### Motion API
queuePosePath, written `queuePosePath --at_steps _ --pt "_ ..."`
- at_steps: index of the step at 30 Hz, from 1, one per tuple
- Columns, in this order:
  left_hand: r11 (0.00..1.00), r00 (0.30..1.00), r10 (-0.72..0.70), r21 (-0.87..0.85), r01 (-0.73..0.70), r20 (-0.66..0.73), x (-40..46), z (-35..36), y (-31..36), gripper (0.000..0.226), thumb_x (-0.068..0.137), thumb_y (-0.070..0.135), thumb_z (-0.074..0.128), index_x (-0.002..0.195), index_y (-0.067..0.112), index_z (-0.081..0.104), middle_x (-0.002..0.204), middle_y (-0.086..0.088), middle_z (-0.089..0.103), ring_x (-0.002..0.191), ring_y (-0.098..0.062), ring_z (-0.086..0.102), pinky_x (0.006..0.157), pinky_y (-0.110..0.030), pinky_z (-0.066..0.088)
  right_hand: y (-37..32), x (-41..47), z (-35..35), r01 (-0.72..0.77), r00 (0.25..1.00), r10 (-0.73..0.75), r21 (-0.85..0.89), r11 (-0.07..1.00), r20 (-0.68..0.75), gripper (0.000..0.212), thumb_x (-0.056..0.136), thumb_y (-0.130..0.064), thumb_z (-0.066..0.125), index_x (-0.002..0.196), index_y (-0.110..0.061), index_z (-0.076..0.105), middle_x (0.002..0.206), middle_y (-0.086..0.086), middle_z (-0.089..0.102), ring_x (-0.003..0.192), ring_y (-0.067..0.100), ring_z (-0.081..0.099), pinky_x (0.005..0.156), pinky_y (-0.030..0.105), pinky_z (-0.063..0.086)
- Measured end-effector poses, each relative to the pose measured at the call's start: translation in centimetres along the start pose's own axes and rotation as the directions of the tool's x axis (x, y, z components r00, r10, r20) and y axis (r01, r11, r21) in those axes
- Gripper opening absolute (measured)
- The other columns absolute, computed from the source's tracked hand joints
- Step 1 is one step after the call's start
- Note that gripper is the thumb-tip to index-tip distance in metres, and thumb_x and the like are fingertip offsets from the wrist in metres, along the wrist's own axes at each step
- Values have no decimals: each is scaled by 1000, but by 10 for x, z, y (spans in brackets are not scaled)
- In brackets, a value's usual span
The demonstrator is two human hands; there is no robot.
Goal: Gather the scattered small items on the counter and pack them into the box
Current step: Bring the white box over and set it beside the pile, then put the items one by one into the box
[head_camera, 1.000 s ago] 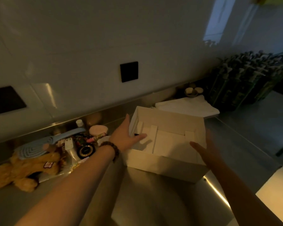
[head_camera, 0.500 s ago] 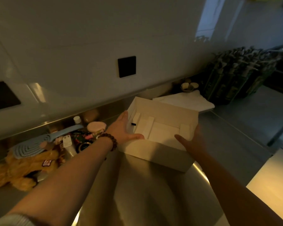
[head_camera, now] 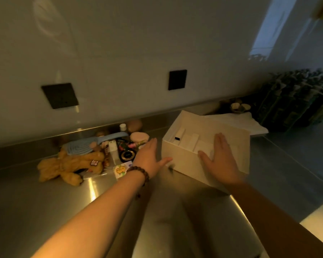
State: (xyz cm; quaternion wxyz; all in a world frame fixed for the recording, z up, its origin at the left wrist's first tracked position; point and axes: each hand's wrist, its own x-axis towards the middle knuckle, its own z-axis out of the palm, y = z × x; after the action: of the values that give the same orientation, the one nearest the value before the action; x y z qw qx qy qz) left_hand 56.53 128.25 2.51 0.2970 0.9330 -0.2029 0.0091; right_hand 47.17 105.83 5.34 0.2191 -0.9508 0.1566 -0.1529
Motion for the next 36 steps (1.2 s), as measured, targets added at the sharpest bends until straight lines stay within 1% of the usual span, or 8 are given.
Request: queuePosePath --at_steps 4,7,12,15,20,23,32,36 --pt "983 985 -142 99 152 -102 -46 -17 -49 99 71 68 60 146 18 21 151 -4 29 138 -22 27 112 -42 27 -60 -9 29 315 946 -314 -1 949 78 75 91 -40 55 150 -12 19 159 7 12 147 21 10 115 27 5" --pt "963 967 -230 116 243 -111 -75 -27 -81 101 67 68 63 145 17 23 150 -6 32 137 -23 28 111 -42 27 -91 -20 61 428 884 -426 33 903 194 73 91 -43 54 150 -15 21 159 4 13 146 19 10 115 27 8" --pt "945 958 -287 161 286 -15 -97 -27 -104 115 66 66 67 149 17 4 157 -6 9 143 -21 10 115 -35 12 -115 -26 119 439 797 -399 20 898 453 80 89 -42 58 151 -21 11 161 1 -1 147 22 6 117 36 15" --pt "938 961 -270 242 247 65 -82 -21 -105 114 69 65 64 149 15 -2 157 -6 -2 144 -21 -1 116 -37 4 -122 -16 148 463 760 -389 -15 886 520 82 87 -35 61 151 -20 11 160 4 -4 147 24 3 117 39 16" --pt "919 953 -261 343 196 156 -50 0 -98 98 82 58 53 148 15 -6 156 -8 -12 143 -24 -13 116 -42 -1 -117 11 187 515 728 -388 -77 854 566 85 91 -29 53 151 -19 -7 159 9 -12 146 26 -13 116 39 -4" --pt "891 934 -292 414 187 206 -52 15 -97 90 87 54 46 148 16 -7 155 -9 -17 142 -25 -16 116 -45 0 -106 11 196 565 694 -393 -118 817 604 74 96 -28 42 151 -16 -7 159 13 -11 145 29 -15 116 41 -6" --pt "882 957 -245 446 153 156 -87 21 -100 79 90 55 38 149 22 -1 158 -1 -4 143 -21 -10 113 -45 -6 -87 -26 177 569 714 -474 -33 822 516 65 96 -17 38 152 -24 6 160 6 2 147 26 0 117 38 3" --pt "904 986 -160 406 132 37 -119 29 -101 71 85 56 44 145 25 21 153 -4 20 143 -23 5 109 -41 -7 -85 -57 168 574 718 -471 -53 817 512 64 92 -23 46 149 -27 17 157 8 18 144 28 13 117 43 6"
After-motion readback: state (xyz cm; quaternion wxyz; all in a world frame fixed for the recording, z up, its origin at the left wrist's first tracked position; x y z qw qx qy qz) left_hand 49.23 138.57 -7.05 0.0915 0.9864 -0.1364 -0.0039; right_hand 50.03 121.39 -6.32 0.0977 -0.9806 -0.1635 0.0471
